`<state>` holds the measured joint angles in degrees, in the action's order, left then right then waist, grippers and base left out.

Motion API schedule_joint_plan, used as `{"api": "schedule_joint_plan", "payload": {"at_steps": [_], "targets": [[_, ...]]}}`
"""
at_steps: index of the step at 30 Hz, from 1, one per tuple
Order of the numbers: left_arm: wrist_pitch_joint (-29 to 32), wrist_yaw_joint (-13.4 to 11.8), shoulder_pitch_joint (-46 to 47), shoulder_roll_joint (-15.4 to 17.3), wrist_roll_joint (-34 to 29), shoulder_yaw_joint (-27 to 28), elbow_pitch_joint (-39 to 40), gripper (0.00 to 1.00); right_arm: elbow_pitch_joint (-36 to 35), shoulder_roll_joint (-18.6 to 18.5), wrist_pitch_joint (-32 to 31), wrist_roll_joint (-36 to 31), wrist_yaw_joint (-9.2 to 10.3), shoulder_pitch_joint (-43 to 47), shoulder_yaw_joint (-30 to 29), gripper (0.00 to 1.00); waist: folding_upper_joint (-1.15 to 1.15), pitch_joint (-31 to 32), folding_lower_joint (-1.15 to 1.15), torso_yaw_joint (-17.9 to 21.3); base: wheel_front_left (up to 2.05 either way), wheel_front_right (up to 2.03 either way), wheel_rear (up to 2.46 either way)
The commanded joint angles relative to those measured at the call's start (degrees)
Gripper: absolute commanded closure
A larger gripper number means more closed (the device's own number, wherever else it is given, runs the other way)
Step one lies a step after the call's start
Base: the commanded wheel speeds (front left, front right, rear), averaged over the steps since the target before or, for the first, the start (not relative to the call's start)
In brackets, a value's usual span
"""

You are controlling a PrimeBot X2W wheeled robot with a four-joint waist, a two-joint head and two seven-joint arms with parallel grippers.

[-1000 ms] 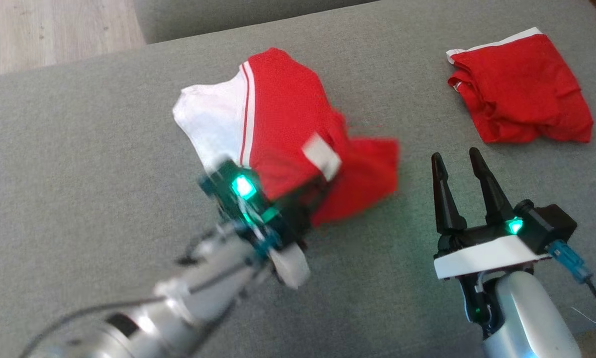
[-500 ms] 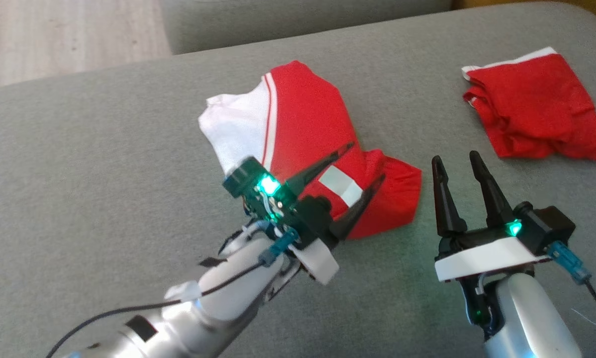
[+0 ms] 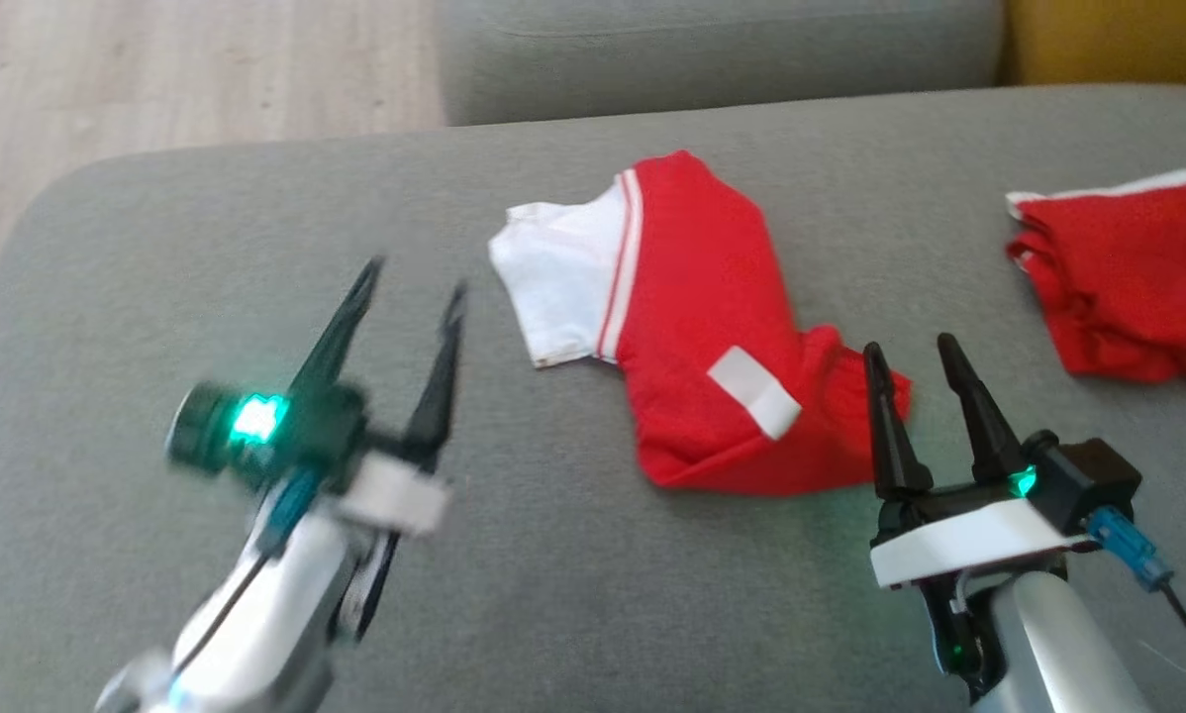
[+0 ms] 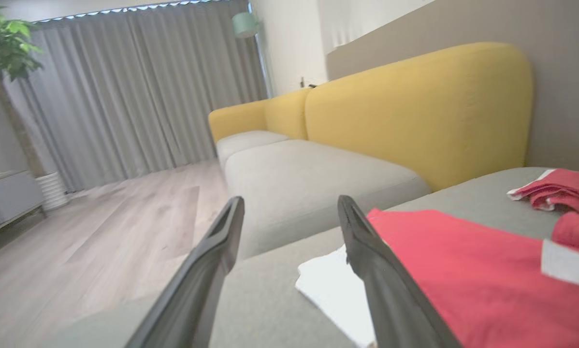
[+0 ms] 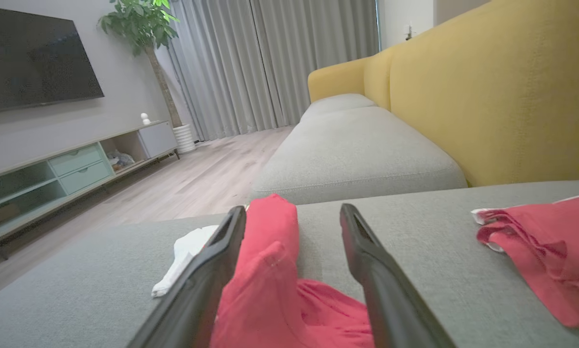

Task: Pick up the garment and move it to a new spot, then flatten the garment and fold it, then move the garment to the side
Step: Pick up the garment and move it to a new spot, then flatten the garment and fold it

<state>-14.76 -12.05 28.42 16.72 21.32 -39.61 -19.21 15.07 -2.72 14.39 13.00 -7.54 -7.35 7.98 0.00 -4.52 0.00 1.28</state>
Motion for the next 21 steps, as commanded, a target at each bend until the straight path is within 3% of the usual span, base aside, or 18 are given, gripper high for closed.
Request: {"api": "schedule_joint_plan", "payload": {"at_steps": [1,4,9,15,21], "targets": [[-0.2,-0.8,-1.5,2.0,0.3,4.3,2.9,0.00,-2.1,-0.2,0.6,-0.5,0.05,-0.4,0.9,0.00,0.00,0.5,0.00,-1.8,0.00,0.00,0.00],[-0.2,-2.2,-8.9,2.2,0.7,8.8,5.3,0.00,-2.0,-0.2,0.6,-1.0,0.05,0.3,0.5,0.00,0.00,0.8,0.00,-3.5,0.00,0.00,0.00],[-0.2,-2.7,-18.3,-1.0,0.3,15.3,9.0,0.00,-1.6,-0.2,0.6,-2.2,0.05,1.3,-0.4,0.00,0.00,1.1,0.00,-5.9,0.00,0.00,0.00],[-0.2,0.9,-20.3,-4.3,-3.1,18.4,9.8,0.00,-1.7,-0.2,0.5,-5.7,0.05,0.5,-0.3,0.00,0.00,0.9,0.00,-7.6,0.00,0.00,0.00],[-0.2,4.0,-19.7,-7.1,-5.6,20.2,8.3,0.00,-0.4,-1.1,-5.2,-12.8,0.05,-2.1,5.8,0.00,0.00,0.8,0.00,-8.2,0.00,0.00,0.00]]}}
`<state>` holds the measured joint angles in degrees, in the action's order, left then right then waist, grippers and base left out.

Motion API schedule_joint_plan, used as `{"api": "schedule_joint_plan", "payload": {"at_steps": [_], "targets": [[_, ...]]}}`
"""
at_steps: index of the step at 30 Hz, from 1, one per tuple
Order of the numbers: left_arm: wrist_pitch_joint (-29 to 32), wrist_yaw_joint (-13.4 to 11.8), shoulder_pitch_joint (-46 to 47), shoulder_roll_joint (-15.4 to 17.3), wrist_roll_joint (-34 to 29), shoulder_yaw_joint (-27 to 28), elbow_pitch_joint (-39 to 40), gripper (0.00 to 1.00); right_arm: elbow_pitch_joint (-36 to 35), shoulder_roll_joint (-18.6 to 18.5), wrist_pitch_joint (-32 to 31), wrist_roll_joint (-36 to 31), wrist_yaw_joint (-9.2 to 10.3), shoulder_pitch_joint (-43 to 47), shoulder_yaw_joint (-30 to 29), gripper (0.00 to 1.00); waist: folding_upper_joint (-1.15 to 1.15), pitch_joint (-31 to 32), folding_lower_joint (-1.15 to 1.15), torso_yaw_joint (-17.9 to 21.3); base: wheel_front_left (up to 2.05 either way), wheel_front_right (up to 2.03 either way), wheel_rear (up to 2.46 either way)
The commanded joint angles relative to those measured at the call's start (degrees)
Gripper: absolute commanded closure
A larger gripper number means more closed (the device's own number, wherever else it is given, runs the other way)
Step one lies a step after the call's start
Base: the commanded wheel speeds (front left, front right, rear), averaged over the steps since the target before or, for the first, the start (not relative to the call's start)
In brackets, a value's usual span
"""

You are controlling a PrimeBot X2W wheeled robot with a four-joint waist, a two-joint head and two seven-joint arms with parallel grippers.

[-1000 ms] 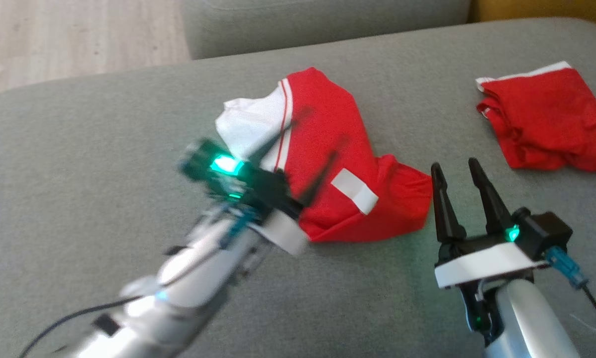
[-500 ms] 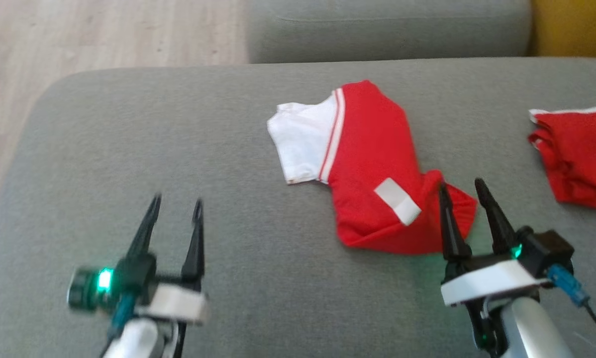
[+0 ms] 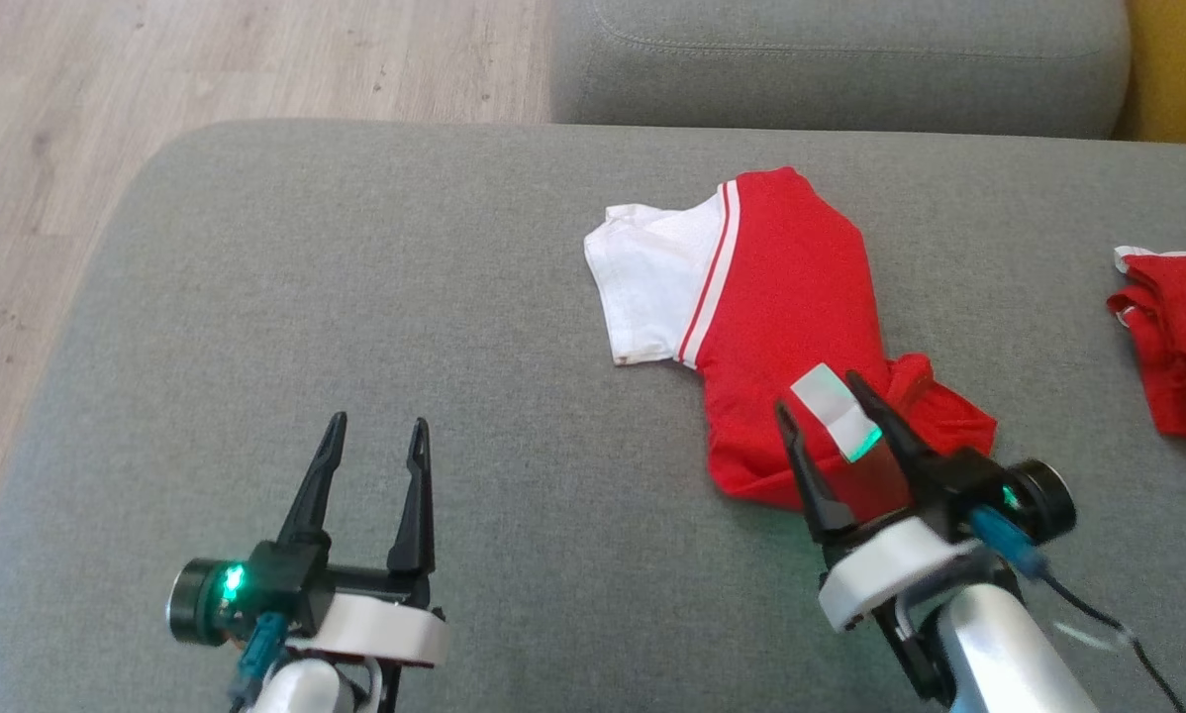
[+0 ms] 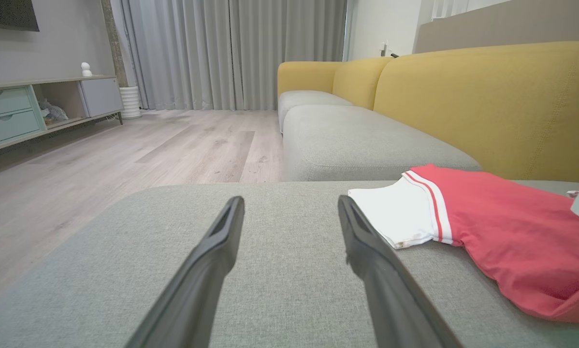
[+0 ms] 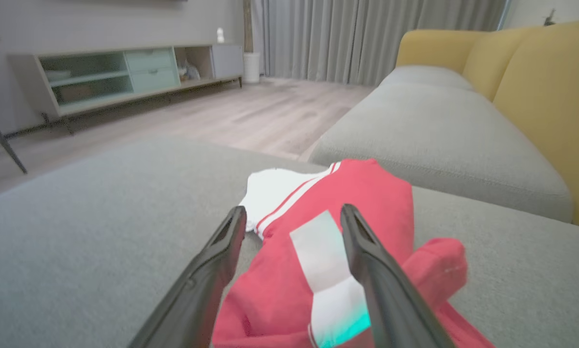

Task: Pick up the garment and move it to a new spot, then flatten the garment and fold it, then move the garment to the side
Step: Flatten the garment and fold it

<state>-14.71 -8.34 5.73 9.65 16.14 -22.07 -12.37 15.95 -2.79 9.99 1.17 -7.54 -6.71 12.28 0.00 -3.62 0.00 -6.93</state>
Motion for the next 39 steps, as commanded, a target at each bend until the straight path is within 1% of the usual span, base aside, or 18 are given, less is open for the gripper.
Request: {"api": "schedule_joint_plan", "payload": {"at_steps": [1,5,7,8,9,12,17,20,23,24,25,28,33,36,39], "targets": [[-0.3,0.7,2.9,-0.4,-0.7,3.0,1.2,0.00,-0.8,-1.5,-2.3,-1.8,0.05,-3.2,2.3,0.00,0.00,-0.1,0.00,-0.1,0.00,0.00,0.00],[-0.3,2.4,2.8,-1.9,-1.9,4.1,0.2,0.00,2.1,-5.0,-7.9,-6.2,0.05,-5.5,6.3,0.00,0.00,-0.4,0.00,-0.6,0.00,0.00,0.00],[-0.3,3.1,2.8,-2.6,-2.5,4.6,-0.2,0.00,3.1,-6.5,-10.2,-7.2,0.05,-6.4,8.5,0.00,0.00,-0.5,0.00,-0.9,0.00,0.00,0.00],[-0.3,3.1,2.8,-2.6,-2.5,4.6,-0.2,0.00,3.1,-6.5,-10.2,-7.2,0.05,-6.4,8.5,0.00,0.00,-0.5,0.00,-0.9,0.00,0.00,0.00],[-0.3,3.7,2.7,-3.1,-3.0,5.3,-0.5,0.00,3.9,-8.4,-12.4,-7.0,0.05,-7.1,11.7,0.00,0.00,-0.7,0.00,-1.0,0.00,0.00,0.00],[-0.3,4.4,2.4,-3.6,-3.6,6.3,-1.1,0.00,4.5,-11.9,-16.0,-5.5,0.05,-8.2,16.6,0.00,0.00,-0.8,0.00,-1.1,0.00,0.00,0.00],[-0.3,5.5,2.3,-4.5,-4.6,7.5,-1.8,0.00,2.8,-17.0,-18.9,-1.7,0.05,-10.2,24.4,0.00,0.00,-1.0,0.00,-1.2,0.00,0.00,0.00],[-0.3,6.0,2.4,-5.0,-5.1,8.0,-2.0,0.00,2.3,-19.1,-20.0,-0.1,0.05,-11.5,27.4,0.00,0.00,-1.4,0.00,-1.2,0.00,0.00,0.00],[-0.3,6.4,2.6,-5.5,-5.5,8.5,-2.1,0.00,2.9,-19.6,-20.5,0.4,0.05,-12.4,28.6,0.00,0.00,-1.7,0.00,-1.2,0.00,0.00,0.00],[-0.3,6.6,2.7,-5.6,-5.7,8.6,-2.2,0.00,3.3,-19.5,-20.5,0.6,0.05,-12.5,28.7,0.17,0.00,-1.8,0.00,-1.3,0.00,0.00,0.00],[-0.3,6.7,2.7,-5.7,-5.8,8.7,-2.3,0.00,3.7,-19.3,-20.2,0.8,0.05,-12.8,28.6,1.00,0.00,-1.8,0.00,-1.3,0.00,0.00,0.00],[-0.3,7.1,2.9,-6.0,-6.2,8.9,-2.6,0.00,4.0,-18.2,-18.6,2.1,0.05,-13.6,27.6,1.00,0.00,-1.7,0.00,-1.5,0.00,0.00,0.00],[-0.3,7.4,2.5,-6.3,-6.7,10.0,-2.9,0.00,1.8,-15.9,-15.7,5.5,0.05,-16.2,21.3,1.00,0.00,-1.2,0.00,-1.2,0.00,0.00,0.00],[-0.3,7.6,2.3,-6.4,-7.0,10.4,-2.9,0.00,0.4,-14.9,-15.2,7.6,0.05,-18.4,16.1,1.00,0.00,-1.1,0.00,-1.0,0.00,0.00,0.00],[-0.3,7.8,2.4,-6.5,-7.2,10.6,-2.7,0.00,0.6,-14.2,-16.3,9.0,0.05,-21.3,8.6,1.00,0.00,-1.4,0.00,-0.7,0.00,0.00,0.00]]}}
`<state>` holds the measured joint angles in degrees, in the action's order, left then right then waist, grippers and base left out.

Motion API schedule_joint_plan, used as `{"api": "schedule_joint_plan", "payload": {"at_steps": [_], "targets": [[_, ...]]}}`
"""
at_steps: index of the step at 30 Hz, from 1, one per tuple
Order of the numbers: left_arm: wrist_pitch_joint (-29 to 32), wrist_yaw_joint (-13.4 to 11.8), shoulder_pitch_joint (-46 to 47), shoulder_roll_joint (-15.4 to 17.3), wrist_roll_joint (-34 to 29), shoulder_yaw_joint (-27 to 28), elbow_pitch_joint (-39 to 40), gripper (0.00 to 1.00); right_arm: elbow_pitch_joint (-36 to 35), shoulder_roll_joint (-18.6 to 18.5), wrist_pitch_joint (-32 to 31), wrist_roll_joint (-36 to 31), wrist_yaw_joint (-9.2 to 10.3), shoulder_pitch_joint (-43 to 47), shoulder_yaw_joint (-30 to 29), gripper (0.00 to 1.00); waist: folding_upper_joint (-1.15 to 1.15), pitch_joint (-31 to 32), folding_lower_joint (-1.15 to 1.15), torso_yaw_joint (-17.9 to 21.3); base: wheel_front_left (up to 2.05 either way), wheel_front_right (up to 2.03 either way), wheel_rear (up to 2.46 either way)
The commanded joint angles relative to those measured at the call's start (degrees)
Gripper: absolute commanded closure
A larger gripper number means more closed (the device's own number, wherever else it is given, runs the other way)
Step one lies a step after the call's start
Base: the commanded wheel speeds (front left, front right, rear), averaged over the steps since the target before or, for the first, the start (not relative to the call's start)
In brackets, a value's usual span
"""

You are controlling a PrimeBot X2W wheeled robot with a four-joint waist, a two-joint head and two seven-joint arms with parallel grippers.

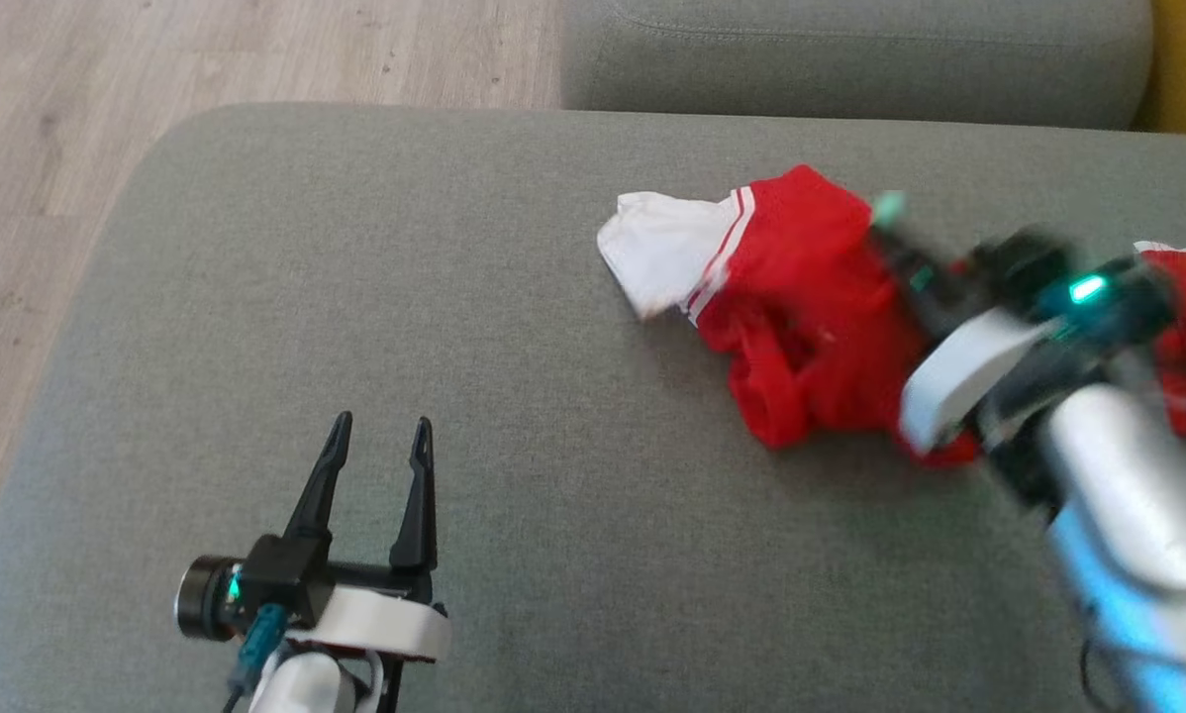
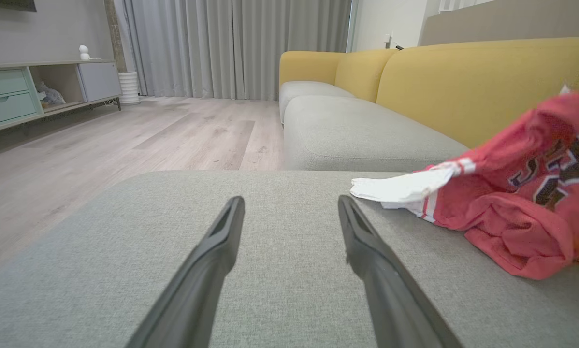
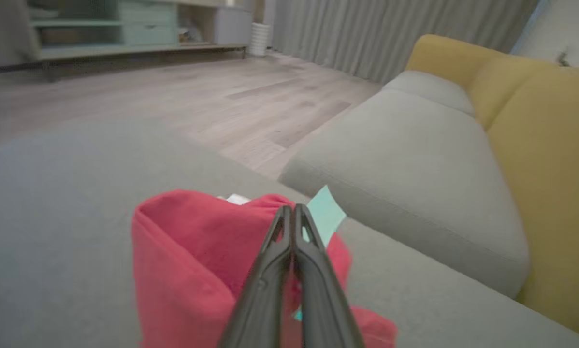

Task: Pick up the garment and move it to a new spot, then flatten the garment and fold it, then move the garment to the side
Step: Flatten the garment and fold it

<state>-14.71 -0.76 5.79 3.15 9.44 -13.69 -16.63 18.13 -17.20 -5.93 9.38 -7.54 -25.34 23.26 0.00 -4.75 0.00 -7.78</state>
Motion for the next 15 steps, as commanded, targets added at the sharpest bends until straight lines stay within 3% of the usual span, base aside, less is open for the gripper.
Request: {"api": "schedule_joint_plan", "payload": {"at_steps": [1,6,8,9,10,15], "targets": [[-0.3,0.3,2.4,0.0,-0.6,2.3,1.7,0.00,-0.9,0.8,-1.0,1.5,0.05,-3.9,-5.7,1.00,0.00,-0.5,0.00,0.2,0.00,0.00,0.00],[-0.3,1.0,3.6,-0.1,-0.9,2.0,2.1,0.00,8.1,3.9,-6.1,1.7,0.05,-11.7,-23.6,1.00,0.00,-2.7,0.00,-0.5,0.00,0.00,0.00],[-0.3,1.3,4.2,-0.2,-0.9,1.7,1.9,0.00,13.6,3.6,-8.0,-1.9,0.05,-15.1,-29.7,1.00,0.00,-3.8,0.00,-1.1,0.00,0.00,0.00],[-0.3,1.4,4.5,-0.2,-0.8,1.6,1.8,0.00,16.2,2.9,-8.3,-5.0,0.05,-16.6,-32.3,0.84,0.00,-4.2,0.00,-1.4,0.00,0.00,0.00],[-0.3,1.5,4.8,-0.2,-0.8,1.4,1.7,0.00,18.8,2.4,-8.6,-8.1,0.05,-17.9,-34.8,0.00,0.00,-4.6,0.00,-1.8,0.00,0.00,0.00],[-0.3,1.5,5.3,-0.2,-0.4,1.2,1.5,0.00,25.0,2.7,-5.9,-17.0,0.05,-22.1,-41.0,0.00,0.00,-5.5,0.00,-2.5,0.00,0.00,0.00]]}}
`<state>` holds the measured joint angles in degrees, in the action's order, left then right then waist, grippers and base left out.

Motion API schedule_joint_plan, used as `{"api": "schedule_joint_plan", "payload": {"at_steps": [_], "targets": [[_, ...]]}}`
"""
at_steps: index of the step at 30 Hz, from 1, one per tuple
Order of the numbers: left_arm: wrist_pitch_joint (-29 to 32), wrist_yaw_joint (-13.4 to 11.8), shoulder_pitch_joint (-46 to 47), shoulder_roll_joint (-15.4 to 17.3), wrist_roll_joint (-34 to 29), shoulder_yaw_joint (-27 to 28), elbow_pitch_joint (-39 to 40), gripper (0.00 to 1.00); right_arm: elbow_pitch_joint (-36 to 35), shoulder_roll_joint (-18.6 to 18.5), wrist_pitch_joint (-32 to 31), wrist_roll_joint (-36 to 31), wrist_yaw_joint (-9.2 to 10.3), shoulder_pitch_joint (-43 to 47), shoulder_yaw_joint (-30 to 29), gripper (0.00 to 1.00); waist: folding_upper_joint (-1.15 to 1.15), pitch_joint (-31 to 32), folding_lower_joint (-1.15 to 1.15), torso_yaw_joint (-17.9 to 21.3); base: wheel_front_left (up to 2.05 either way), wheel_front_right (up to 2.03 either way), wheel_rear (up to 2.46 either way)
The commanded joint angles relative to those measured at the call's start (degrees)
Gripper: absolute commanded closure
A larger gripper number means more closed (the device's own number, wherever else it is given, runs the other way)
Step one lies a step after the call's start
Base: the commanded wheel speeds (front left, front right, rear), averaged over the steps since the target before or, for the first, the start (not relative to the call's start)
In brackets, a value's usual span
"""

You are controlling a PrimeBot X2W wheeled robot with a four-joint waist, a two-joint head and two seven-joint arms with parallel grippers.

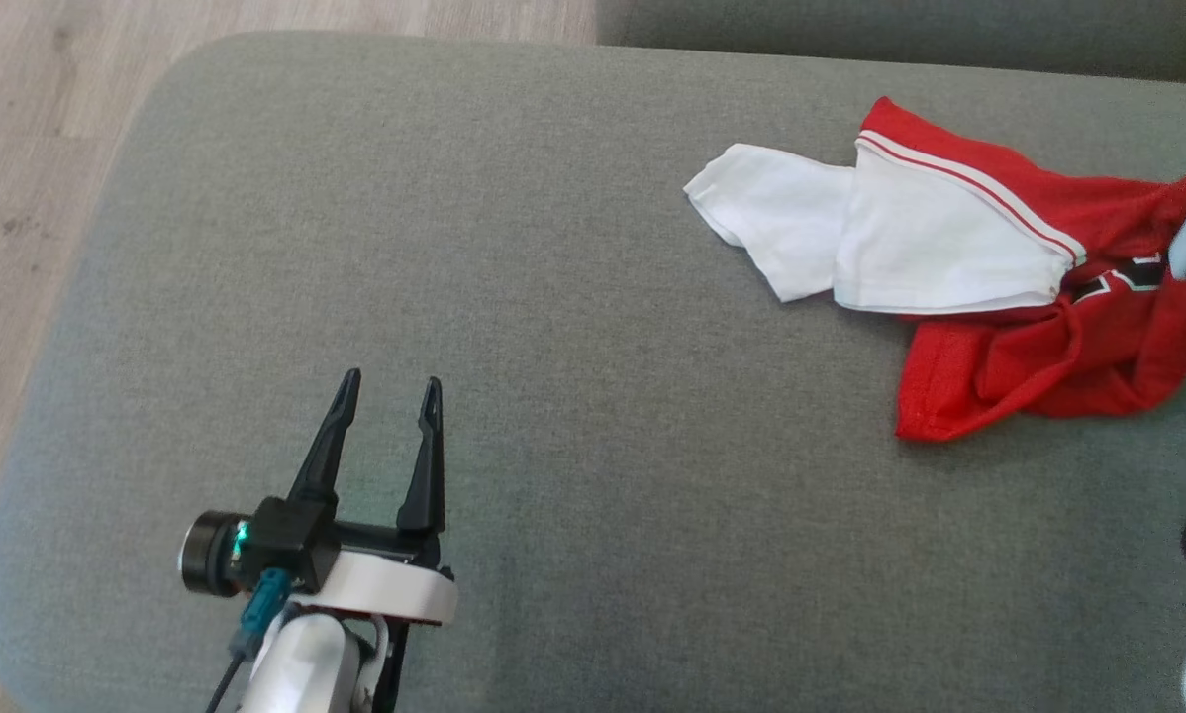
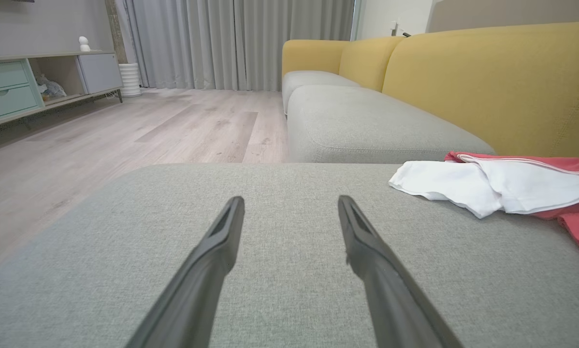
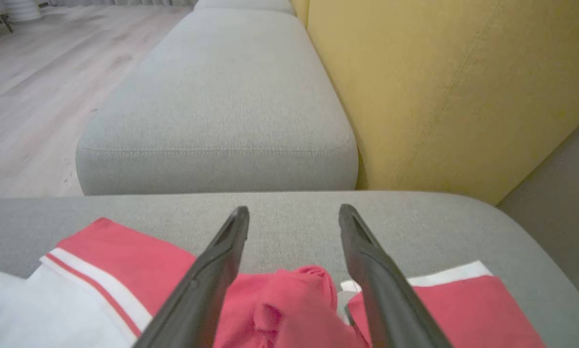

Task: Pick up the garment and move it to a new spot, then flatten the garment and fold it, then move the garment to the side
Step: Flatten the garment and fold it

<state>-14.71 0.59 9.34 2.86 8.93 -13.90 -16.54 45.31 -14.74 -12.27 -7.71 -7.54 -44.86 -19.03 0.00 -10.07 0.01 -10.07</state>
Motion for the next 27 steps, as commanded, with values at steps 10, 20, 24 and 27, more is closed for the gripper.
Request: {"api": "schedule_joint_plan", "payload": {"at_steps": [10,20,24,27], "targets": [[-0.3,-0.4,1.5,0.0,0.3,3.1,2.2,0.00,-0.4,8.9,20.1,1.0,0.05,-3.1,9.1,0.00,0.00,2.3,-0.01,4.8,0.00,0.00,0.00],[-0.3,0.1,0.3,0.0,-0.4,5.0,3.4,0.00,-15.2,11.8,26.8,12.8,0.05,15.9,20.9,0.00,0.00,5.6,-0.01,11.8,0.00,0.00,0.00],[-0.3,-0.1,-0.5,0.0,0.0,4.3,3.6,0.00,-21.8,11.8,27.0,17.1,0.05,26.7,24.6,0.00,0.00,6.1,-0.01,12.7,0.00,0.00,0.00],[-0.3,-0.1,-0.6,0.0,0.1,4.1,3.7,0.00,-25.5,11.8,27.1,18.3,0.05,31.7,25.6,0.00,0.00,5.9,-0.01,13.0,0.00,0.00,0.00]]}}
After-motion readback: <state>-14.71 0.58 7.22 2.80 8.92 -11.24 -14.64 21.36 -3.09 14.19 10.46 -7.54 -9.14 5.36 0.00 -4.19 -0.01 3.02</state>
